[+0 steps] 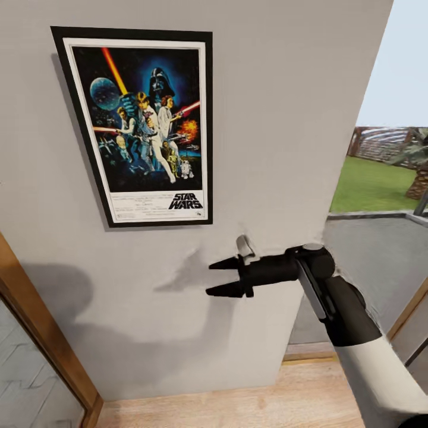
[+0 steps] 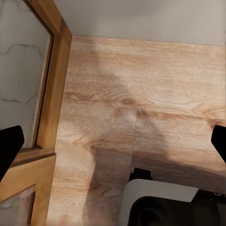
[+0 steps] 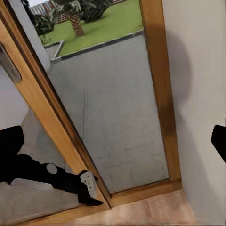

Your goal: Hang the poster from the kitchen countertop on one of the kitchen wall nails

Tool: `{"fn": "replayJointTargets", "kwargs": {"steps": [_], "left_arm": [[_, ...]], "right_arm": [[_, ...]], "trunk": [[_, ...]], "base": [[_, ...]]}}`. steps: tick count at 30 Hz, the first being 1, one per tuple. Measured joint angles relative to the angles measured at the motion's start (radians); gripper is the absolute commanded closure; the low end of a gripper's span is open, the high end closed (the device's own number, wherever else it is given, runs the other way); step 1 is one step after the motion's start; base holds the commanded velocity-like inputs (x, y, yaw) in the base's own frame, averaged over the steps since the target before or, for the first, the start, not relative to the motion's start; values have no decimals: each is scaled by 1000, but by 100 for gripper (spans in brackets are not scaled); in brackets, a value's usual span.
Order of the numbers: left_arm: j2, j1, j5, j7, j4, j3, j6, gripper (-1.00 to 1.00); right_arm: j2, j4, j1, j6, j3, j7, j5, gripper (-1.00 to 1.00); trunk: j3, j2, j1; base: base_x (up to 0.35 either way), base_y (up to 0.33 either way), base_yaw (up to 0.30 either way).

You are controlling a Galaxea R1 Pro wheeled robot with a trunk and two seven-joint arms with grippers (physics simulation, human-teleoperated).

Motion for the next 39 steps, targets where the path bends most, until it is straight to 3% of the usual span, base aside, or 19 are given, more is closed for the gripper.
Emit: {"fn": "replayJointTargets", "kwargs": {"steps": [2, 4, 5, 7, 8, 9, 11, 14, 17, 22, 25, 27, 29, 30, 32, 33, 38, 39], "left_arm": [[0, 0, 0, 0, 0, 0, 0, -100], [0, 0, 0, -1, 1, 0, 0, -100], [1, 0, 1, -1, 1, 0, 0, -100], [2, 0, 1, -2, 1, 0, 0, -100], [3, 0, 2, -3, 1, 0, 0, -100], [3, 0, 3, -3, 1, 0, 0, -100], [4, 0, 4, -3, 1, 0, 0, -100], [4, 0, 4, -4, 1, 0, 0, -100], [4, 0, 5, -4, 1, -1, 0, -100], [4, 0, 4, -4, 2, -2, 0, -100], [4, 0, 4, -3, 2, -2, 0, -100], [4, 0, 3, -3, 3, -2, 0, -100], [4, 0, 3, -2, 3, -2, 0, -100], [3, 0, 2, 0, 12, -6, 1, -100], [3, 0, 1, 0, 14, -7, 1, -100], [2, 0, 0, 0, 16, -7, 1, -100], [2, 0, 0, 0, 16, -8, 1, -100], [2, 0, 0, 0, 16, -8, 1, -100]], "right_arm": [[-26, -10, 119, -53, -20, 0, 1, -100], [-39, -13, 199, -92, -42, 0, 1, -100], [-48, -14, 275, -123, -67, -1, 3, -100], [-54, -13, 369, -147, -102, -1, 4, -100], [-60, 1, 470, -190, -159, -3, 9, -100], [-62, 12, 528, -213, -182, -4, 12, -100], [-64, 70, 611, -296, -238, -7, 31, -100], [-66, 215, 679, -408, -303, -11, 66, -100], [-73, 490, 713, -540, -379, -21, 128, -100], [-82, 687, 722, -646, -414, -111, 161, -100], [-83, 746, 723, -664, -419, -162, 165, -100], [-84, 806, 724, -676, -420, -248, 172, -100], [-84, 830, 724, -679, -420, -283, 174, -100], [-83, 862, 725, -679, -421, -406, 175, -100], [-82, 868, 724, -679, -420, -472, 174, -100], [-79, 870, 724, -679, -420, -544, 174, -100], [-75, 874, 724, -679, -418, -636, 174, -100], [-72, 875, 724, -678, -416, -688, 174, -100]], "trunk": [[0, 0, 0], [0, 0, 0], [0, 0, 0], [0, 0, 0], [0, 0, 0], [0, 0, 0], [0, 0, 0], [0, 0, 0], [0, 0, 0], [0, 0, 0], [0, 0, 0], [0, 0, 0], [0, 0, 0], [1, 0, 0], [4, 0, 0], [6, 0, 0], [14, 0, 0], [16, 0, 0]], "base": [[-1, 0, 0], [-1, 0, 0], [0, 0, 0], [0, 0, 0], [0, 0, 0], [0, 0, 0], [0, 0, 0], [0, 0, 0], [0, 0, 0], [0, 0, 0], [0, 0, 0], [0, 0, 0], [0, 0, 0], [0, 0, 0], [0, 0, 0], [0, 0, 0], [0, 0, 0], [0, 0, 0]]}}
